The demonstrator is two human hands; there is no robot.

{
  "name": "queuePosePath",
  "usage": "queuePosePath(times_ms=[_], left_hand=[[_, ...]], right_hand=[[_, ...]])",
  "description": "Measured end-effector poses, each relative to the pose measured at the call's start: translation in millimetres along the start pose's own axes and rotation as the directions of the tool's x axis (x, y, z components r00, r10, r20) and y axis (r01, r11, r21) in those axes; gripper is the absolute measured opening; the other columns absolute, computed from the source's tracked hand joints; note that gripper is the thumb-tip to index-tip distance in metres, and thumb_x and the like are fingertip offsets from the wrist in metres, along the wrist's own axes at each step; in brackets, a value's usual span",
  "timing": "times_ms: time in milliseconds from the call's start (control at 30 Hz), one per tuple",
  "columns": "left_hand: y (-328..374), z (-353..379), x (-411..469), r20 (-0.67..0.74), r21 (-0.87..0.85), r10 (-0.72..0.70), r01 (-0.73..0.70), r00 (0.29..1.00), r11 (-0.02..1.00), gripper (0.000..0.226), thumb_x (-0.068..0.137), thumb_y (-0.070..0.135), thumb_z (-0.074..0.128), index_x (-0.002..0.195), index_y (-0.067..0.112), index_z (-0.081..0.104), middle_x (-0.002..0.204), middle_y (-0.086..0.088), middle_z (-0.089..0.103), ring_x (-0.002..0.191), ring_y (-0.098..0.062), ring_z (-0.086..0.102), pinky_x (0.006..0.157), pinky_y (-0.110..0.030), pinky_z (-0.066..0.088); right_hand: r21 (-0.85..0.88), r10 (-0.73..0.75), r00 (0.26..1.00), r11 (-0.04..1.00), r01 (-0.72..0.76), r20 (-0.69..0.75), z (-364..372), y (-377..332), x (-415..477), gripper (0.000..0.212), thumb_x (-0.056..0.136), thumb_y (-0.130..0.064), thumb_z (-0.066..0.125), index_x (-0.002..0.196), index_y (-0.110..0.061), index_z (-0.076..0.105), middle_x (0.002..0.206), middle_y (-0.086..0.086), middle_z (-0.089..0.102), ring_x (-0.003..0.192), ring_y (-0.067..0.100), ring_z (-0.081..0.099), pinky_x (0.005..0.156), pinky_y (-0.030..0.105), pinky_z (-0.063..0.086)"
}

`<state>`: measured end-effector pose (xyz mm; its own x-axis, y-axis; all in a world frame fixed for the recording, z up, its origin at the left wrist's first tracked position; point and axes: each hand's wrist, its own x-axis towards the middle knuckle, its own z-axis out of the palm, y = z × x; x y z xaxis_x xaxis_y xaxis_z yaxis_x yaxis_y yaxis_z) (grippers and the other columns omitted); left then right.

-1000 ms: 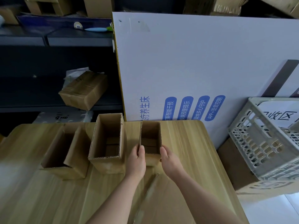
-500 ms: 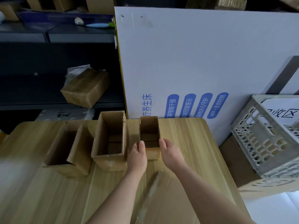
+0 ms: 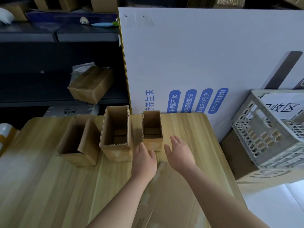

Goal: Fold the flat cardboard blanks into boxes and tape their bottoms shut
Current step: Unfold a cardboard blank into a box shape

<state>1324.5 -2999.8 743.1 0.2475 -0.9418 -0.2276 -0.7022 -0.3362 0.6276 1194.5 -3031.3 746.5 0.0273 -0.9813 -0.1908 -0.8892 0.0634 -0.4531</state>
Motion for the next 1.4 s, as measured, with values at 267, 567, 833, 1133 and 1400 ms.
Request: queuePosePath(times_ms=[267,567,833,1133,1400], left_hand=[[-48.6,-6.8,-79.6,0.169,0.412,0.162,-0.219,0.972,0.884,0.064,0.102,0.037,0.033,0.154,0.009,0.008,0.161,-0.008,0.014,0.147,-0.021,0.015,0.120,-0.031,0.017],[-112.1,26.7,-142.5,0.374,0.541,-0.012,-0.207,0.927,0.815,0.078,0.096,0.043,0.048,0.153,0.006,0.009,0.154,-0.011,0.028,0.138,-0.026,0.033,0.111,-0.034,0.033],[-105.1,25.5,-154.8,0.272,0.428,-0.034,-0.090,0.962,0.899,0.072,0.096,0.039,0.051,0.152,0.008,0.016,0.146,-0.011,0.040,0.131,-0.027,0.042,0.104,-0.034,0.038],[-87.5,-27.9,-169.4,0.225,-0.170,-0.076,0.116,0.971,0.979,0.011,0.097,0.021,0.047,0.102,0.015,0.053,0.097,-0.002,0.064,0.080,-0.018,0.060,0.066,-0.032,0.049],[-87.1,-87.3,-197.5,0.066,-0.439,0.064,-0.029,0.996,0.898,0.012,0.100,0.023,0.046,0.112,0.026,0.047,0.098,0.007,0.065,0.090,-0.015,0.064,0.080,-0.031,0.051]], right_hand=[[-0.241,-0.022,0.995,0.969,0.045,0.096,22.2,42.0,-103.9,0.062,0.103,-0.042,0.029,0.155,-0.011,0.013,0.162,0.005,0.011,0.150,0.018,0.004,0.121,0.032,0.002],[-0.294,0.214,0.963,0.942,-0.160,0.162,85.4,86.0,-201.9,0.064,0.093,-0.052,0.043,0.146,-0.022,0.025,0.149,0.011,0.027,0.136,0.030,0.032,0.110,0.040,0.033],[0.016,0.365,0.922,0.929,-0.370,0.132,87.2,78.0,-217.2,0.044,0.091,-0.037,0.054,0.132,-0.022,0.045,0.135,0.012,0.039,0.119,0.032,0.039,0.099,0.037,0.041],[0.443,0.493,0.869,0.769,-0.460,0.045,31.1,55.8,-228.6,0.057,0.086,-0.032,0.065,0.139,-0.019,0.049,0.137,0.010,0.052,0.123,0.027,0.049,0.102,0.038,0.044],[0.765,0.440,0.895,0.549,-0.336,0.077,-26.3,17.2,-247.4,0.083,0.078,-0.024,0.080,0.147,-0.024,0.033,0.127,0.008,0.058,0.103,0.020,0.060,0.088,0.035,0.052]])
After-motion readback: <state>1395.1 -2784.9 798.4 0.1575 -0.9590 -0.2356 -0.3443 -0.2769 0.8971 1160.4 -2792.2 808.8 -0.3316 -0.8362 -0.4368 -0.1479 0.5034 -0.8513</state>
